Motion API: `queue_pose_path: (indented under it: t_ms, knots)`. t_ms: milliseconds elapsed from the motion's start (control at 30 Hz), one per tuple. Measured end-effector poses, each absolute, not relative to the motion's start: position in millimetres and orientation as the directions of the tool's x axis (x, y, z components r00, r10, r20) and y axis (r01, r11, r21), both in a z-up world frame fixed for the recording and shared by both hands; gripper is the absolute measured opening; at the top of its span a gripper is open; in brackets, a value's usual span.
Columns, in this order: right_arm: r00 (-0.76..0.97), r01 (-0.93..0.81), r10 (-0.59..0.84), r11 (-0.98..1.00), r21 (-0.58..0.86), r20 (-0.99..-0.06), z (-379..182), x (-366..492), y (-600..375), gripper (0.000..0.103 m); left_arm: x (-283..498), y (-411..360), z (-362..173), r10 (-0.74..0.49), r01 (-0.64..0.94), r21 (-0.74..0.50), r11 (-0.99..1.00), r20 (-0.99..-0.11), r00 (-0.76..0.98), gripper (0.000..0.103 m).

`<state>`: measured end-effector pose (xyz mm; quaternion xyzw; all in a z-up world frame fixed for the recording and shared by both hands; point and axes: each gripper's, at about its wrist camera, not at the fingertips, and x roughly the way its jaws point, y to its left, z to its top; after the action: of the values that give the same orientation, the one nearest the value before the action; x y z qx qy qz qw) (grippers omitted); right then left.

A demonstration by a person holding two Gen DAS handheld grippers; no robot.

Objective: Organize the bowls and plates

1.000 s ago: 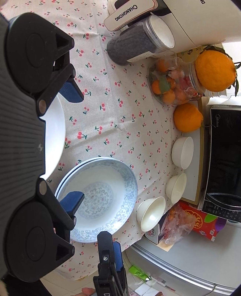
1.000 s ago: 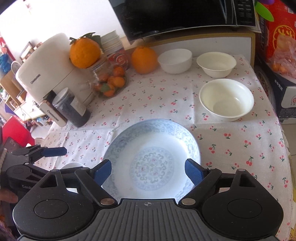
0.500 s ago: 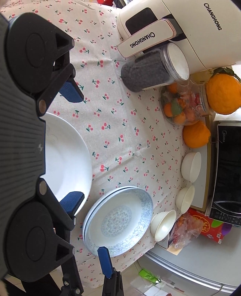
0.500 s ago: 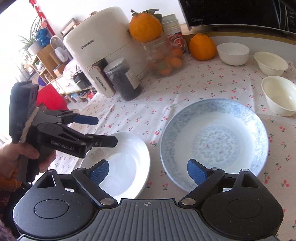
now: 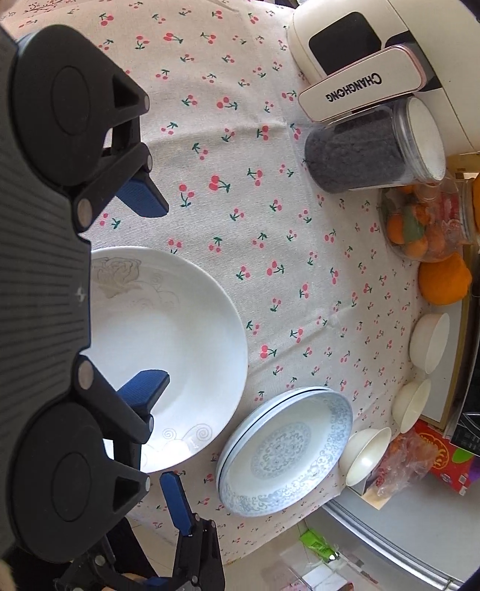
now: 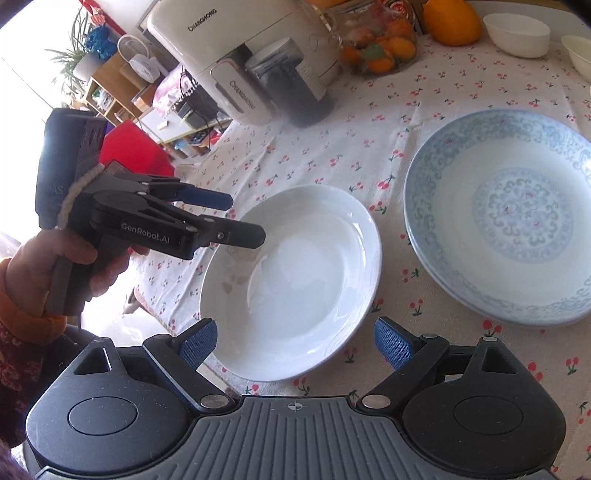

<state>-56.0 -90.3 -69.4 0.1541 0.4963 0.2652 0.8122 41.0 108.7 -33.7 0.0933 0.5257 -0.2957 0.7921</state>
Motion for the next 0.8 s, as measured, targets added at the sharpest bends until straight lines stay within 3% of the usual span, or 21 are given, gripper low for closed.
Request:
queue_pose_path:
  t_ms: [267, 533, 800]
  knots:
    - [0.348, -0.216, 0.589, 0.808, 0.549, -0.73, -86.7, -52.0, -92.3, 0.087, 43.1, 114.8, -43.2, -0.398, 0.56, -0.234, 0.795, -0.897, 0.19, 0.062]
    - [0.361, -0.215, 0.576, 0.816, 0.536, -0.733, -90.3, -51.8, -89.7, 0.056, 46.9, 124.6, -48.7, -0.383, 0.537, -0.242, 0.808, -0.909, 0.167, 0.037]
    - [0.374, -0.197, 0.552, 0.832, 0.518, -0.745, -91.3, -51.9, -93.4, 0.041, 47.2, 127.2, -53.7, -0.35, 0.527, -0.219, 0.821, -0.923, 0.161, 0.025]
